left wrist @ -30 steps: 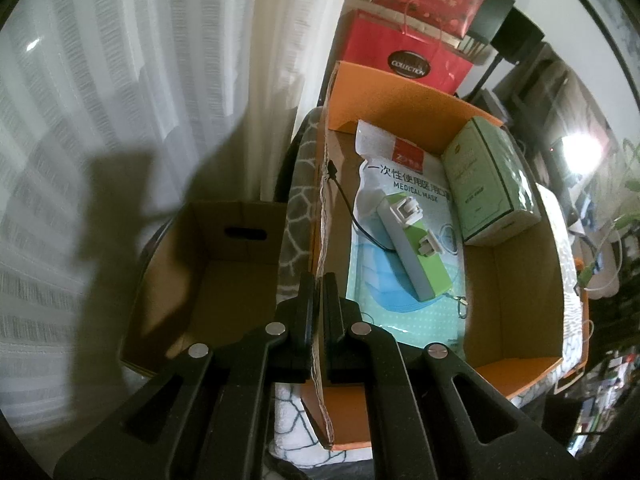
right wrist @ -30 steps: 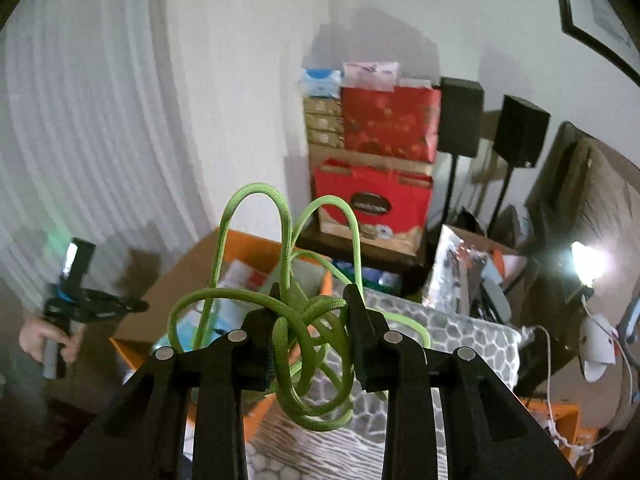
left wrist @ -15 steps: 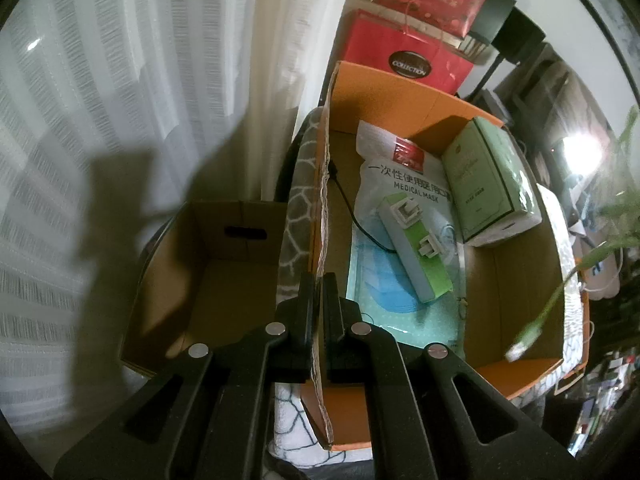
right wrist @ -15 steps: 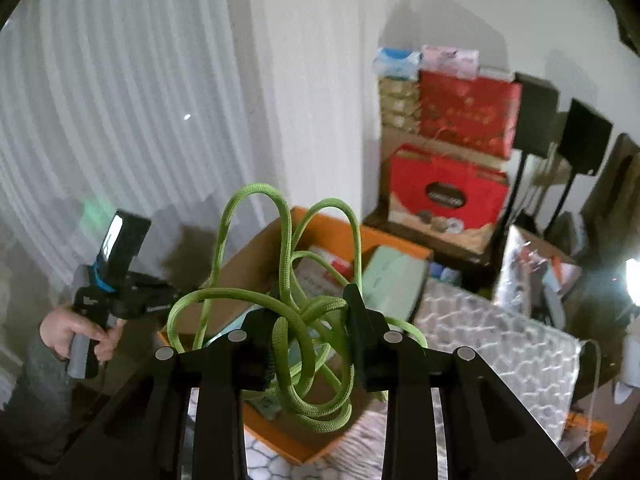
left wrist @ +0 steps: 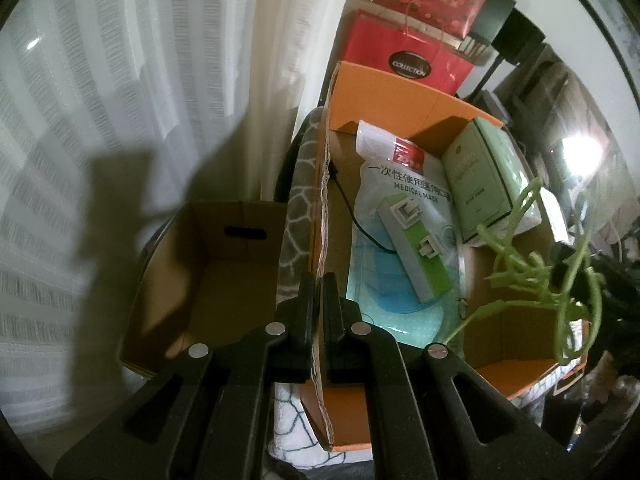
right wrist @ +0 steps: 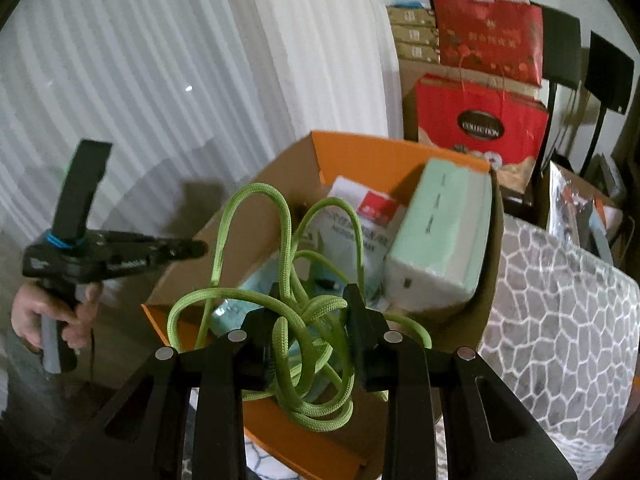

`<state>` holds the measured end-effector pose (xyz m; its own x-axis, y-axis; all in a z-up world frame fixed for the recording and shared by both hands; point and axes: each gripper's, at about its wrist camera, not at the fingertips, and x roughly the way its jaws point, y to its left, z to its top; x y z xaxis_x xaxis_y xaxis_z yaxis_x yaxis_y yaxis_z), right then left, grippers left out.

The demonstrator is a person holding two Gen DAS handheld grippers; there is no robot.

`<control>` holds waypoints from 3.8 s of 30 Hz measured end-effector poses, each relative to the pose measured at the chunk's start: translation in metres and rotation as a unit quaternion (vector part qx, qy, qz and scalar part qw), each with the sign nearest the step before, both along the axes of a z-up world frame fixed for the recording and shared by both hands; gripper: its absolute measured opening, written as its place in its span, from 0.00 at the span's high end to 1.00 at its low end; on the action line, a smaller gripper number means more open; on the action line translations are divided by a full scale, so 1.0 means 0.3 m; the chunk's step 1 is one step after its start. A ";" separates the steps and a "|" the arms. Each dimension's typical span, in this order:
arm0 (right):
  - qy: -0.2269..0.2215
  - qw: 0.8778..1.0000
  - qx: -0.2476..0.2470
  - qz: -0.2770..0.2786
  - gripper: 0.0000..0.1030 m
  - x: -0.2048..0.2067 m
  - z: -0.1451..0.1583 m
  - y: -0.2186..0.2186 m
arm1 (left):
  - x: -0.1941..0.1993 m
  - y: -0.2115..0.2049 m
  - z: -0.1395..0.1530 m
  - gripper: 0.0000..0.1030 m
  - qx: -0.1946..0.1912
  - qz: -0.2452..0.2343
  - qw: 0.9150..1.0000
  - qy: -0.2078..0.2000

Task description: Organize objects

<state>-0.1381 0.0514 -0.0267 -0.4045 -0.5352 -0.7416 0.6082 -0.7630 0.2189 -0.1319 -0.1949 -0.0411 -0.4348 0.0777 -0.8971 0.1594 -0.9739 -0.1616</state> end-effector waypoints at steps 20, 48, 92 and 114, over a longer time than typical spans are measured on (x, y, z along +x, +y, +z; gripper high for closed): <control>0.006 0.997 0.077 -0.018 0.65 -0.011 -0.147 -0.023 | 0.000 -0.001 -0.002 0.97 0.000 0.000 1.000 0.001; 0.034 0.998 0.042 -0.033 0.23 0.096 0.003 0.090 | 0.010 0.010 -0.001 0.88 0.000 0.000 1.000 0.013; 0.083 0.976 0.025 -0.200 0.01 0.351 0.104 0.512 | 0.335 0.513 0.216 0.00 -0.073 -0.043 0.980 0.180; 0.105 0.964 0.036 -0.240 0.01 0.482 0.072 0.565 | 0.445 0.621 0.156 0.00 -0.097 -0.033 0.978 0.180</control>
<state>0.0066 0.2208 -0.0052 -0.7383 -0.1989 -0.6445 0.2067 -0.9763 0.0645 0.0017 -0.0086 0.0059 -0.7245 -0.0408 -0.6881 0.0623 -0.9980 -0.0064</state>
